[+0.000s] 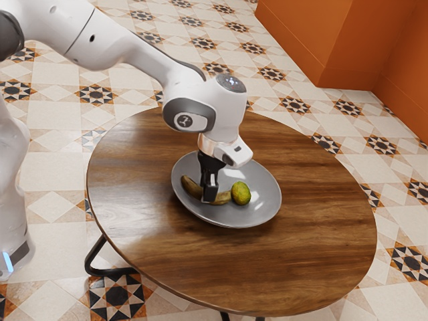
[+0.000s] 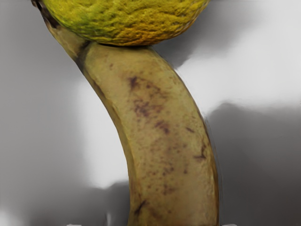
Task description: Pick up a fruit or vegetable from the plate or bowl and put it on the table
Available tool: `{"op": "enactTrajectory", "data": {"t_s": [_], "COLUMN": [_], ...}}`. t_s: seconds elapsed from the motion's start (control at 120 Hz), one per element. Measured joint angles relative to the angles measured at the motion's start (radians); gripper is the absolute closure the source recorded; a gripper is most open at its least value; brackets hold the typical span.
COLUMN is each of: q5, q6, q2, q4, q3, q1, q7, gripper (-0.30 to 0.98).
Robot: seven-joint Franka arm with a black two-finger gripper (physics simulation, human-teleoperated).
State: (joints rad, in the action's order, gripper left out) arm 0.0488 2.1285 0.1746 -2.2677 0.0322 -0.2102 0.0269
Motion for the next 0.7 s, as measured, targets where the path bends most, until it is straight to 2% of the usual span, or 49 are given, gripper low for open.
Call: {"op": "enactTrajectory", "data": {"t_s": [0.217, 0.392, 0.567, 0.7], "q5": [-0.010, -0.008, 0.006, 0.013], "q6": [0.002, 0.007, 0.024, 0.031], "q2": [-0.007, -0.008, 0.003, 0.060], "q4": [0.000, 0.002, 0.007, 0.013], "q3": [0.000, 0.000, 0.002, 0.004], "q1": [0.001, 0.001, 0.002, 0.031], "q7": [-0.004, -0.005, -0.002, 0.000], "gripper": [0.39, 0.47, 0.49, 0.49]}}
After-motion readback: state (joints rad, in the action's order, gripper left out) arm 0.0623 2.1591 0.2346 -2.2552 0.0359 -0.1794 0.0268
